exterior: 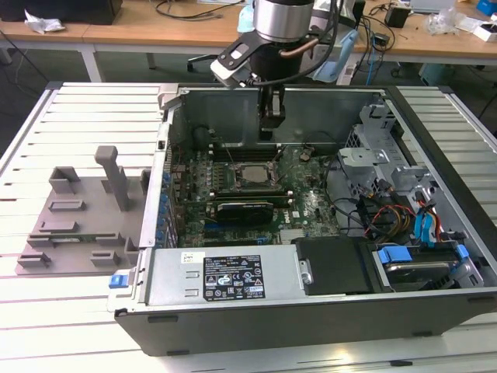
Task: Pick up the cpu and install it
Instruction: 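Place the cpu into insertion slot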
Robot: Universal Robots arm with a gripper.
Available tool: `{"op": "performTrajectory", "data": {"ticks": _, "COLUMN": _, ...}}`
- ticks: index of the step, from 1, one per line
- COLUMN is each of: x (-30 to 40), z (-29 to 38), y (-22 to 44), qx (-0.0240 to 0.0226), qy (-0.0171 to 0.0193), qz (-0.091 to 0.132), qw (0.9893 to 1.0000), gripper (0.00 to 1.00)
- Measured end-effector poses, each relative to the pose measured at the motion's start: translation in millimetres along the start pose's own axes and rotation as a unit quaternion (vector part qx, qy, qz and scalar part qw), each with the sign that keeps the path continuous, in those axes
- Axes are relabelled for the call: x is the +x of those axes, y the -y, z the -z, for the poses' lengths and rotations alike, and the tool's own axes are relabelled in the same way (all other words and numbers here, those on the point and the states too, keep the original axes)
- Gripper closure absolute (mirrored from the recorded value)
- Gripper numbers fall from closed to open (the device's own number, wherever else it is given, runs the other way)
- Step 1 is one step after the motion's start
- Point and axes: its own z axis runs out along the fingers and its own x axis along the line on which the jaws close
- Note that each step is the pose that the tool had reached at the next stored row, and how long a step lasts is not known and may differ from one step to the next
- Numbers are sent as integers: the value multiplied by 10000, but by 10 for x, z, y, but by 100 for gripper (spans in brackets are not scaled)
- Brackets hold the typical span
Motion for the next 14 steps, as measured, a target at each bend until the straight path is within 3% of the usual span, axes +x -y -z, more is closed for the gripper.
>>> {"op": "performTrajectory", "data": {"ticks": 6, "x": -8, "z": 164, "y": 4, "qx": 0, "qy": 0, "qz": 0, "qw": 10000, "gripper": 89}}
{"op": "performTrajectory", "data": {"ticks": 14, "x": -15, "z": 313, "y": 8, "qx": 0, "qy": 0, "qz": 0, "qw": 10000, "gripper": 89}}
